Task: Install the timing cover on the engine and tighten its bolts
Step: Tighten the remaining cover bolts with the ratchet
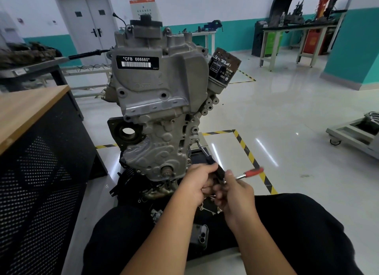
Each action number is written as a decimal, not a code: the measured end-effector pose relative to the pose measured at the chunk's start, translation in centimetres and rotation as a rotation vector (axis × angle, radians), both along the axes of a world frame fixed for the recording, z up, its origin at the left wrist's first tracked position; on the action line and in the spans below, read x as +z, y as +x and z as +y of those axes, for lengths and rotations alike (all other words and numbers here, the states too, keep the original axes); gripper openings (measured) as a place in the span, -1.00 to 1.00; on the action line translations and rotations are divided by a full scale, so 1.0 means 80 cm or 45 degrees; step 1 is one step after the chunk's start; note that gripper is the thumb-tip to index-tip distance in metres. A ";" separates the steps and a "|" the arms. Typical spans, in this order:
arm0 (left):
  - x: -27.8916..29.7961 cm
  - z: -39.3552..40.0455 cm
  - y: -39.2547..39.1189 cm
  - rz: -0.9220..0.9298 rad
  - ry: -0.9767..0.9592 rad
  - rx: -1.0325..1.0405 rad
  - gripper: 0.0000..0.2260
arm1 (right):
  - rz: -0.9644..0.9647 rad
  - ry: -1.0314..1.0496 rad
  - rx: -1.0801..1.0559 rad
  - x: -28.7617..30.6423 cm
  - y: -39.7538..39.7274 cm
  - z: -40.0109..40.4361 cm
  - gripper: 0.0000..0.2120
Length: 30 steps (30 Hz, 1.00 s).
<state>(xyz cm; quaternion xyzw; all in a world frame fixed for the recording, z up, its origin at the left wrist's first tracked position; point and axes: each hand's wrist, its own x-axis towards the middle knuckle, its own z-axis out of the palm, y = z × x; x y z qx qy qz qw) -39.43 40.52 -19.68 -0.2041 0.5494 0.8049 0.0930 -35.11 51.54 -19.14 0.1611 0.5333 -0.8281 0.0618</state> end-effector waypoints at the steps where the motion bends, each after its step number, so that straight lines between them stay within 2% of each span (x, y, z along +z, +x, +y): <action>1: 0.000 0.001 0.000 0.018 -0.001 0.014 -0.66 | 0.073 0.212 0.016 -0.001 0.001 0.001 -0.79; 3: -0.002 0.005 0.002 0.038 0.009 0.050 -0.67 | 0.259 0.706 -0.031 -0.007 0.001 0.003 -0.85; 4: -0.002 0.007 0.002 0.040 0.000 0.068 -0.68 | 0.318 0.795 -0.063 -0.009 0.001 0.002 -0.84; 5: -0.002 0.008 0.001 0.037 -0.013 0.083 -0.70 | 0.323 0.740 -0.065 -0.007 0.002 0.000 -0.85; 6: -0.001 0.008 0.001 0.030 -0.016 0.088 -0.73 | 0.249 0.529 -0.051 -0.004 0.002 -0.001 -0.85; 8: 0.002 0.006 -0.001 0.012 -0.012 0.061 -0.78 | 0.012 -0.081 0.056 0.007 0.004 -0.002 -0.75; 9: 0.001 0.003 -0.001 0.008 -0.008 0.042 -0.80 | -0.088 -0.284 0.099 0.009 0.004 -0.002 -0.73; 10: 0.001 0.002 -0.001 0.007 -0.003 0.034 -0.82 | -0.137 -0.333 0.127 0.007 0.003 -0.002 -0.74; 11: 0.000 0.001 0.000 0.010 -0.002 0.035 -0.82 | -0.110 -0.210 0.146 0.003 0.003 -0.002 -0.78; 13: -0.001 0.004 0.001 0.016 0.009 0.052 -0.84 | 0.069 0.378 0.090 -0.010 0.001 -0.004 -0.91; 14: 0.000 0.007 0.002 0.015 0.002 0.066 -0.84 | 0.158 0.653 0.038 -0.018 0.000 -0.004 -0.88; 15: 0.000 0.008 0.002 0.012 -0.014 0.085 -0.86 | 0.205 0.807 -0.001 -0.022 -0.001 -0.006 -0.84; 16: 0.002 0.010 0.004 0.009 -0.020 0.100 -0.87 | 0.210 0.832 -0.016 -0.022 0.000 -0.007 -0.83; 17: 0.002 0.010 0.004 0.012 -0.019 0.107 -0.88 | 0.196 0.721 -0.023 -0.021 0.000 -0.009 -0.82; 21: 0.006 0.002 0.003 0.034 -0.072 0.073 -0.90 | -0.143 -0.113 0.024 -0.002 -0.003 -0.001 -0.66; 22: 0.007 -0.001 0.002 0.037 -0.071 0.055 -0.91 | -0.192 -0.198 0.014 0.001 -0.003 0.002 -0.65; 23: 0.006 -0.004 0.002 0.037 -0.063 0.028 -0.91 | -0.187 -0.168 0.011 0.002 -0.005 0.005 -0.67; 24: 0.005 -0.004 0.002 0.038 -0.030 -0.017 -0.88 | -0.132 -0.033 0.014 0.001 -0.005 0.006 -0.71; 27: 0.000 -0.002 0.004 0.103 0.081 -0.117 -0.63 | 0.102 0.499 -0.041 -0.005 -0.005 0.006 -0.89; 30: -0.003 0.000 0.004 0.158 0.078 -0.111 -0.57 | 0.216 0.690 -0.068 -0.008 -0.005 0.004 -0.89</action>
